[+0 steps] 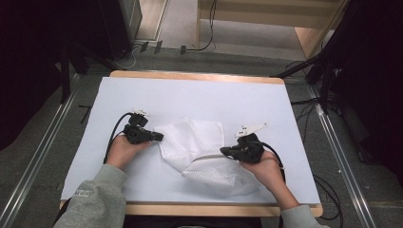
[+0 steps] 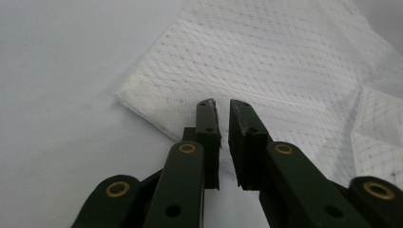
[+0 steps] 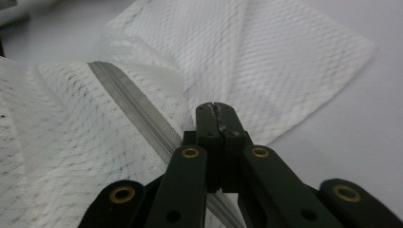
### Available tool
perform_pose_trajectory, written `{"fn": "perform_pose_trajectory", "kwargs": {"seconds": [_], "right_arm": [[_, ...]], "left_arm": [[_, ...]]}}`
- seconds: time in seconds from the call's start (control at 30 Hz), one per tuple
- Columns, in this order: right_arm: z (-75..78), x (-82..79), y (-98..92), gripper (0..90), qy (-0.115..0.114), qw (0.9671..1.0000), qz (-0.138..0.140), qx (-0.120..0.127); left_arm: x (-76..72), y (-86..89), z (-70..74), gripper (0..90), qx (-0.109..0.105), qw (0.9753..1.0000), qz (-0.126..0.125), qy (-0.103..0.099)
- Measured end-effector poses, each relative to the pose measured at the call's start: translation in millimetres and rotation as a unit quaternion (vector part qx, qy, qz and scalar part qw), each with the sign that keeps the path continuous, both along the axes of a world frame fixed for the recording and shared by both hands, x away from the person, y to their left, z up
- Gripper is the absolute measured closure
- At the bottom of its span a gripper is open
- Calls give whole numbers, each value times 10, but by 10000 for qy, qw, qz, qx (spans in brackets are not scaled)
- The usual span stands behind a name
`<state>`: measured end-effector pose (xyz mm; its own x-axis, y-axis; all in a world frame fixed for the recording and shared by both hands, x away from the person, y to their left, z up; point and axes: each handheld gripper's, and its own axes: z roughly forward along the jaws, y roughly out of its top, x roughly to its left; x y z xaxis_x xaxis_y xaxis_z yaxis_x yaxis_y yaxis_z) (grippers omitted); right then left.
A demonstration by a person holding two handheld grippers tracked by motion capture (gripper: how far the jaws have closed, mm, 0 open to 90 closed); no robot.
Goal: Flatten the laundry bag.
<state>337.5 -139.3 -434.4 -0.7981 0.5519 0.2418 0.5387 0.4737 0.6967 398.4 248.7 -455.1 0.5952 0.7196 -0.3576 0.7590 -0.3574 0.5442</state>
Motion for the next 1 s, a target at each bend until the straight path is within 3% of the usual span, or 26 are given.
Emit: {"fn": "perform_pose_trajectory", "kwargs": {"seconds": [0.3, 0.53, 0.77, 0.9, 1.0], "right_arm": [[-10, -373, 171, 900, 8, 9990, 455, -5], [-50, -580, 366, 900, 59, 9962, 859, -117], [89, -437, 296, 872, -237, 9979, 590, 99], [129, -247, 203, 826, -419, 9987, 251, 160], [77, -68, 131, 767, -488, 9988, -43, 88]], "left_arm": [[-1, 62, 37, 808, 67, 9998, 153, -66], [2, 216, 97, 757, 10, 9990, 416, -189], [67, 175, 73, 608, 108, 9974, 540, -461], [104, 84, 28, 562, 291, 9967, 511, -555], [103, 70, 18, 551, 301, 9967, 444, -606]]}}
